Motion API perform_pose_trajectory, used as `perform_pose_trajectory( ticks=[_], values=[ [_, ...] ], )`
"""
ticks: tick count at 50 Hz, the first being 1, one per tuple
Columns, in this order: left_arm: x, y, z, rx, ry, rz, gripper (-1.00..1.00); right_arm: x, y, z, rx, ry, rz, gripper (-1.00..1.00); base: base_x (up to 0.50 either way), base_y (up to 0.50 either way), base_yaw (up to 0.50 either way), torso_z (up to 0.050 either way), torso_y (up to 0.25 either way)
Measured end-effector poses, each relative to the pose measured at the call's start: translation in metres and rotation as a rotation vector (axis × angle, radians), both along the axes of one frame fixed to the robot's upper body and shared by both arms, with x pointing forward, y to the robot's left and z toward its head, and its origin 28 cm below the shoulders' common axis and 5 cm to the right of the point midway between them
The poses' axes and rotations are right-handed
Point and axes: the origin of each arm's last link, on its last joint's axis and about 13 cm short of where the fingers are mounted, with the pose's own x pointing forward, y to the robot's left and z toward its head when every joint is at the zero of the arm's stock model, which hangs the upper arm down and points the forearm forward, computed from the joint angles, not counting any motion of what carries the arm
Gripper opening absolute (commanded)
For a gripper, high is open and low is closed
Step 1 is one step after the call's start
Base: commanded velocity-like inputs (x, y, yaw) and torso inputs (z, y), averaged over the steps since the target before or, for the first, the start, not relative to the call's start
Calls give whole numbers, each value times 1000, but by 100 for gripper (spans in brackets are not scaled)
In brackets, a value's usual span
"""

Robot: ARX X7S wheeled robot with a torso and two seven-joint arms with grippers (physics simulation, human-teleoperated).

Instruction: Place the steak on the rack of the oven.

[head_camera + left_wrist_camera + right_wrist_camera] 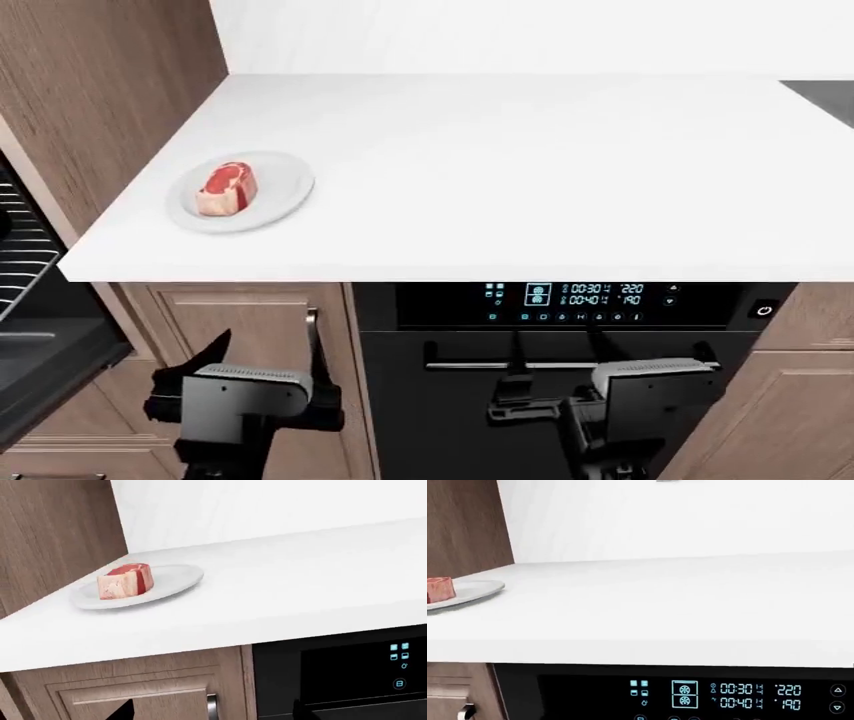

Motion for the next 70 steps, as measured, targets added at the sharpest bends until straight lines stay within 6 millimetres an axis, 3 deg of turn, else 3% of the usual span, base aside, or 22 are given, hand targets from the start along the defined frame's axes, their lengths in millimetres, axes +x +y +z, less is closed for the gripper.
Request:
perform_pose_trajectory(
  ticks=[9, 15, 21, 27, 42, 60, 70],
  values=[
    [-5, 10, 60, 12, 42, -40, 100, -4, -4, 60, 72, 47, 93, 100, 0, 0, 0, 48, 5],
    [8, 24, 99, -39, 73, 73, 100, -3, -6, 103, 120, 106, 113, 100, 0, 0, 0, 12, 1],
    [8, 21, 137, -67, 98, 33, 100, -12, -1, 141, 21, 120, 184, 100, 0, 0, 0, 10, 0],
    [0, 25, 163, -56, 146, -45, 100, -21, -6, 167, -127, 111, 219, 100, 0, 0, 0, 0, 0],
    [-11, 46, 196, -4, 232, -148, 100, -27, -25, 201, -314, 96, 213, 100, 0, 0, 0, 0, 0],
    [-7, 60, 217, 25, 256, -170, 100, -27, -31, 221, -287, 146, 211, 100, 15, 0, 0, 0, 0],
    [-3, 64, 221, 16, 257, -150, 100, -27, -32, 225, -275, 154, 215, 100, 479, 0, 0, 0, 0]
  ],
)
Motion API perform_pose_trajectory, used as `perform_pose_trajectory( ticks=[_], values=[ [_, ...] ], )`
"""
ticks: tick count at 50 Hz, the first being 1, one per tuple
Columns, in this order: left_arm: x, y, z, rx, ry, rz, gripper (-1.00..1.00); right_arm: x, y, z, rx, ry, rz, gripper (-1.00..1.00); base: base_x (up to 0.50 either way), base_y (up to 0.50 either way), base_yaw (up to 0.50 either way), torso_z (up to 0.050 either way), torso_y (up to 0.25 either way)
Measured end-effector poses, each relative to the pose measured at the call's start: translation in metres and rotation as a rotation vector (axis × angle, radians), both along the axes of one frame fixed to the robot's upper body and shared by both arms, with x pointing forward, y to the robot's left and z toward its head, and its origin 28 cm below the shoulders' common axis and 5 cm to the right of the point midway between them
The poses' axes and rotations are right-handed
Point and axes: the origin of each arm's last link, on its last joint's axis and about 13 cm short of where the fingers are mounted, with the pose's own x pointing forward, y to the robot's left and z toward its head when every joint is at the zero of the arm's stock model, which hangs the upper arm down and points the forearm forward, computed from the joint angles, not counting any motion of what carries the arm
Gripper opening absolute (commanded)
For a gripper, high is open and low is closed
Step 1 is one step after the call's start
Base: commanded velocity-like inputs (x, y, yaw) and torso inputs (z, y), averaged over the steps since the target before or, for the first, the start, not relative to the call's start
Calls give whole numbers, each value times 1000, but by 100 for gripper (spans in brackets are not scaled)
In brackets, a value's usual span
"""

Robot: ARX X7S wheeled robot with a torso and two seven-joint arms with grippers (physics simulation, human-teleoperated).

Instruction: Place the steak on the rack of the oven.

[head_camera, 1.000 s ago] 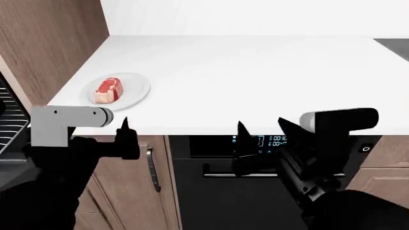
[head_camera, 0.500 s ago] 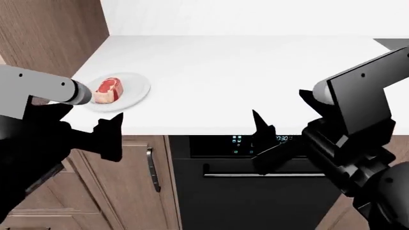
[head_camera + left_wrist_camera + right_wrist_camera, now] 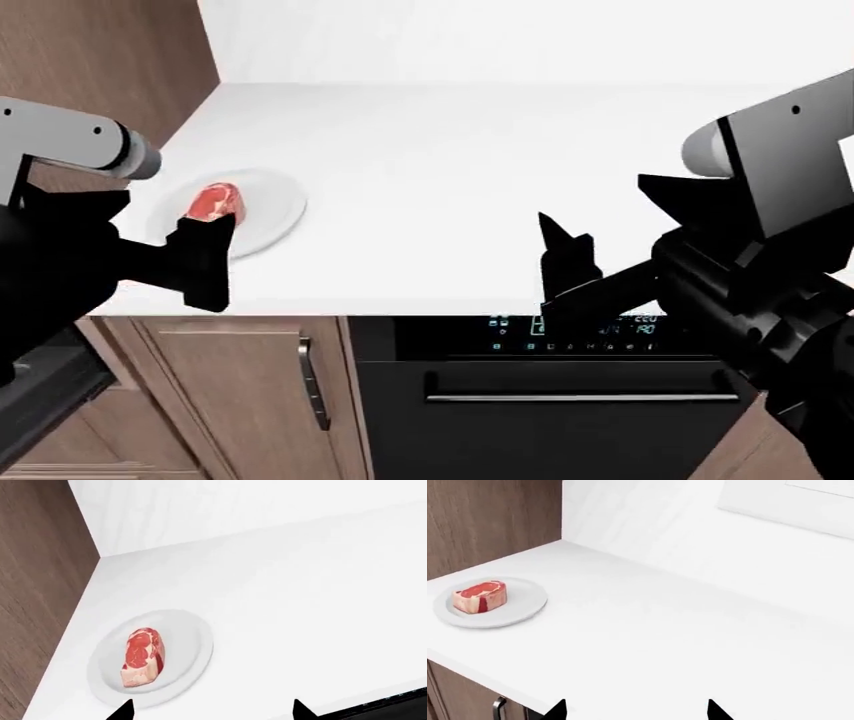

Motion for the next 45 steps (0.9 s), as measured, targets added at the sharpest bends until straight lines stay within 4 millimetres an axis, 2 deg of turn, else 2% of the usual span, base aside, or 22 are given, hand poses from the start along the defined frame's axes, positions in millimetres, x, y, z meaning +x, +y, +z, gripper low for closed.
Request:
perform_pose_trajectory(
  ticks=[18, 32, 45],
  values=[
    [8, 3, -1, 0, 17, 53, 100, 3, 1, 4, -34, -1, 7, 100, 487, 0, 0, 0, 2],
    [17, 4, -7, 9, 55, 81, 100, 5, 1, 2, -56, -1, 12, 100, 0, 0, 0, 0, 2],
    [31, 14, -10, -31, 106, 141, 100, 8, -2, -3, -57, 0, 17, 100, 0, 0, 0, 0, 0]
  ],
)
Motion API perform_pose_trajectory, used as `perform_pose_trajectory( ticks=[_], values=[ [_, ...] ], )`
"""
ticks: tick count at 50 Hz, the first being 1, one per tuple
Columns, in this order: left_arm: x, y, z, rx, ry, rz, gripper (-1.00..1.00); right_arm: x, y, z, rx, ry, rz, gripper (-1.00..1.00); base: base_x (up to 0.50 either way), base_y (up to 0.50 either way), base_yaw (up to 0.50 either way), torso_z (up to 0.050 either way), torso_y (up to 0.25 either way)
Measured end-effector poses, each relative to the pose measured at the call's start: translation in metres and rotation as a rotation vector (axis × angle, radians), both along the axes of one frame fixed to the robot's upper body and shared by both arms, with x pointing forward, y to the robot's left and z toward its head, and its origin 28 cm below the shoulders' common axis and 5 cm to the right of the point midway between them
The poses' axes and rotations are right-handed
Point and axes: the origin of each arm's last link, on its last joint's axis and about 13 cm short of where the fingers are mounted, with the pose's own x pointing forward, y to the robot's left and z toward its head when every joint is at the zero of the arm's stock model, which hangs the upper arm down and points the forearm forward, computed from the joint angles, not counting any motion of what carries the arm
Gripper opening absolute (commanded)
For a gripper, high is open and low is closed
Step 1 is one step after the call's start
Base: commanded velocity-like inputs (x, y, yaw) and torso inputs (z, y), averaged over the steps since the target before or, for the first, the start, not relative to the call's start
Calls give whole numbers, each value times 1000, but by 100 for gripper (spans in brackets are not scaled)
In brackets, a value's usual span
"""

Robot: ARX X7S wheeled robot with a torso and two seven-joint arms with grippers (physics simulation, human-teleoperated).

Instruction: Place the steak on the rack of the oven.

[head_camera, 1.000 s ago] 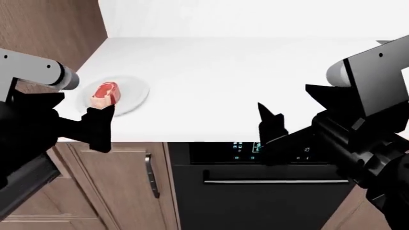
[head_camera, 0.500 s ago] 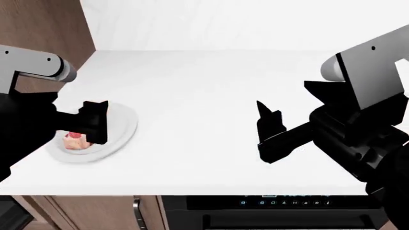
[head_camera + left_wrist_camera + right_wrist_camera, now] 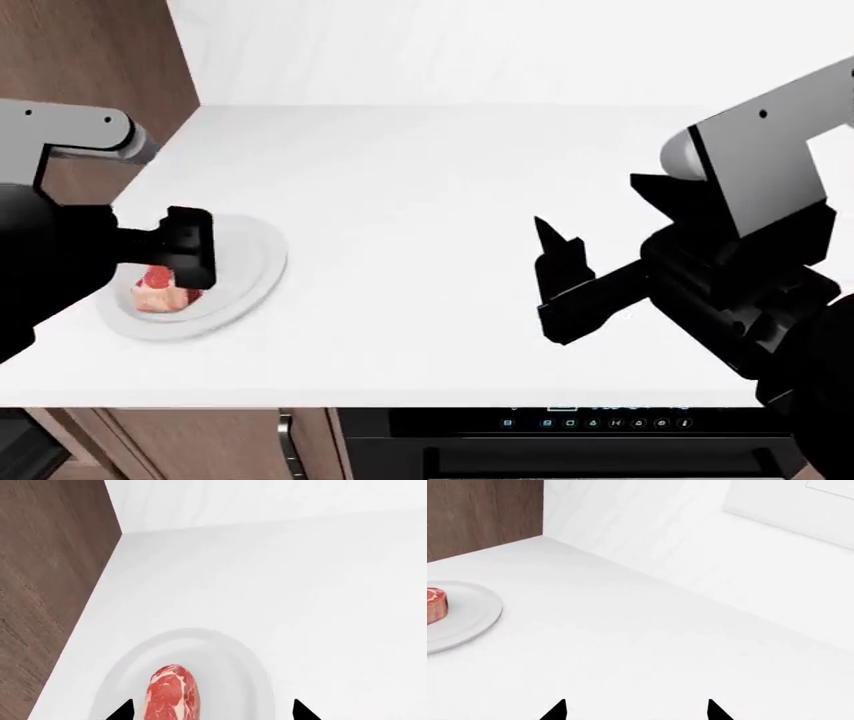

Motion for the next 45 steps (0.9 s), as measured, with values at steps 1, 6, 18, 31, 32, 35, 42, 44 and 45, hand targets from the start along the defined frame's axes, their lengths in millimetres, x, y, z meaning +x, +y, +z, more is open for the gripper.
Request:
perform_pose_trajectory(
  ticks=[1, 6, 18, 31, 32, 35, 42, 44, 45],
  values=[
    [1, 1, 0, -5, 3, 5, 100, 0, 0, 0, 0, 0, 0, 100, 0, 0, 0, 0, 0],
    [8, 7, 1, -28, 14, 29, 100, 1, -1, -2, 1, 2, 0, 100, 0, 0, 0, 0, 0],
    [23, 21, 0, -82, 36, 88, 100, 5, -1, -5, -4, 8, 3, 100, 0, 0, 0, 0, 0],
    [33, 29, -9, -137, 65, 137, 100, 8, -1, -8, -11, 16, 5, 100, 0, 0, 0, 0, 0],
    [33, 29, -10, -140, 68, 140, 100, 8, -1, -8, -11, 17, 5, 100, 0, 0, 0, 0, 0],
    [35, 30, -13, -147, 80, 147, 100, 8, -1, -9, -13, 19, 5, 100, 0, 0, 0, 0, 0],
    [39, 31, -19, -150, 107, 149, 100, 10, -1, -10, -17, 23, 3, 100, 0, 0, 0, 0, 0],
    [40, 32, -21, -152, 115, 147, 100, 10, -1, -10, -19, 24, 3, 100, 0, 0, 0, 0, 0],
    [40, 32, -21, -151, 118, 145, 100, 10, -1, -11, -19, 25, 3, 100, 0, 0, 0, 0, 0]
  ],
)
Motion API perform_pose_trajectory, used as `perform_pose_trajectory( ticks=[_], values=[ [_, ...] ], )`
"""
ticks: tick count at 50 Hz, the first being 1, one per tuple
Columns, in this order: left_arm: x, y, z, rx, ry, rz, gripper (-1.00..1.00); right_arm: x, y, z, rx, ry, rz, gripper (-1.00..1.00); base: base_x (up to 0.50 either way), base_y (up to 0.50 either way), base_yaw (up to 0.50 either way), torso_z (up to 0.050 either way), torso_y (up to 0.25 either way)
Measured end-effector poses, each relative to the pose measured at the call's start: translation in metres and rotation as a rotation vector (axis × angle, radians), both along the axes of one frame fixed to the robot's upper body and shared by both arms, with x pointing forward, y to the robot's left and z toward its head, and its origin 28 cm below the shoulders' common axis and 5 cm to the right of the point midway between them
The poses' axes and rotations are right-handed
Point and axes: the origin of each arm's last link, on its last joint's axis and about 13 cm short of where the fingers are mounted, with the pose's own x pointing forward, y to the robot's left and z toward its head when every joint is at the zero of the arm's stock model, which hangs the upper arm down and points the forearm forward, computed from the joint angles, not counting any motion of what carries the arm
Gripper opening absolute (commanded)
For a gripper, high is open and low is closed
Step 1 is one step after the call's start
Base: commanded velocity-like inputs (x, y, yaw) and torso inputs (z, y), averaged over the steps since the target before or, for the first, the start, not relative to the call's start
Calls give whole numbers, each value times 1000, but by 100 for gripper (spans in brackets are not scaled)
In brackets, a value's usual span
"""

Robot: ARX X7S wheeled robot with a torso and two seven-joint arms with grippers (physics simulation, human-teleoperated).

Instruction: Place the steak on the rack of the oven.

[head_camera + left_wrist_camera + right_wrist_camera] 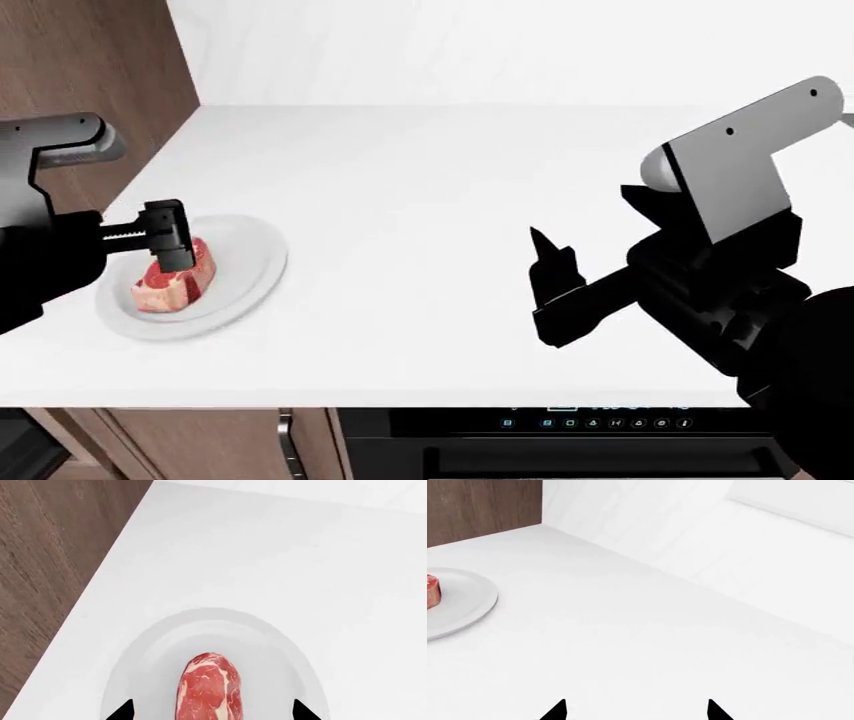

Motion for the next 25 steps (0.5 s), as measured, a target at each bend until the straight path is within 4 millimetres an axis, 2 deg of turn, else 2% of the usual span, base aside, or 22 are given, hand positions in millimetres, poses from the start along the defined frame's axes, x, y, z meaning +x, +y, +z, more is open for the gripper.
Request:
perform_pose_trajectory(
  ticks=[25],
  values=[
    [7, 2, -14, 22, 63, -24, 100, 2, -1, -3, -14, 7, -9, 100, 0, 0, 0, 0, 0]
  ],
)
